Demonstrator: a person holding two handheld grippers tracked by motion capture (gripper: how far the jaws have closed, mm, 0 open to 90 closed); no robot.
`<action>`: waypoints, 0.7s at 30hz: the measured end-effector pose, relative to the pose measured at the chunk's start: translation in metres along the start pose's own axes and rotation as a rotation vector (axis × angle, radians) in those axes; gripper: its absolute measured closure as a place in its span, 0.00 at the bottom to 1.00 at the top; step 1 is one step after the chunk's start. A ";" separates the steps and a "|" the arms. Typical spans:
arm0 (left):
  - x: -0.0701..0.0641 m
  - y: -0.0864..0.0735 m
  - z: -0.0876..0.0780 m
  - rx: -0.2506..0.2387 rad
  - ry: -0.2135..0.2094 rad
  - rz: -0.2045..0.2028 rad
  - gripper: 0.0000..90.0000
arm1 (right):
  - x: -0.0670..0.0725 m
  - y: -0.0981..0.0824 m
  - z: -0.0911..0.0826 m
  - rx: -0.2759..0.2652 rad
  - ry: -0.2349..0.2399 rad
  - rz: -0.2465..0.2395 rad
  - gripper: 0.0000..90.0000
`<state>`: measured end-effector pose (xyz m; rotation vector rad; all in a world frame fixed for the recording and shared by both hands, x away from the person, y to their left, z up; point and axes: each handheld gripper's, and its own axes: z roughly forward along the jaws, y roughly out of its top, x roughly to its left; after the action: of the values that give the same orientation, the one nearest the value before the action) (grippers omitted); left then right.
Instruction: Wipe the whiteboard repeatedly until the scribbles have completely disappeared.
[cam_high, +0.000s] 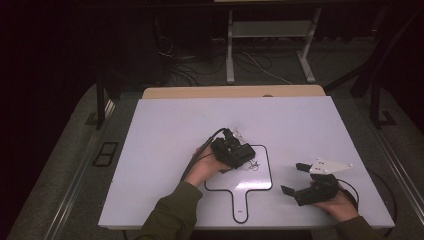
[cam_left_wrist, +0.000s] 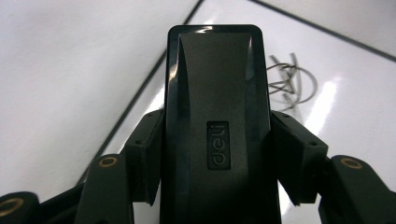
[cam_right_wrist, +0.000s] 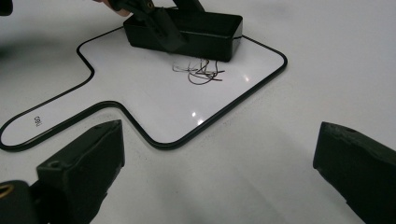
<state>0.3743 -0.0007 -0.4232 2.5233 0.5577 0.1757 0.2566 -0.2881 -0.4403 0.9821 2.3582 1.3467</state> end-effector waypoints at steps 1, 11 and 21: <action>-0.003 0.001 0.001 0.002 -0.004 0.011 0.44 | 0.000 0.000 0.000 -0.001 0.000 0.001 0.01; -0.026 0.013 0.007 0.013 -0.037 0.082 0.44 | 0.000 0.000 0.000 -0.001 0.000 0.000 0.01; -0.010 0.013 0.009 0.001 -0.025 0.045 0.44 | 0.000 0.000 0.000 0.000 -0.001 0.001 0.01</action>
<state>0.3722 -0.0190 -0.4234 2.5369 0.4914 0.1597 0.2564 -0.2883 -0.4402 0.9837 2.3574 1.3458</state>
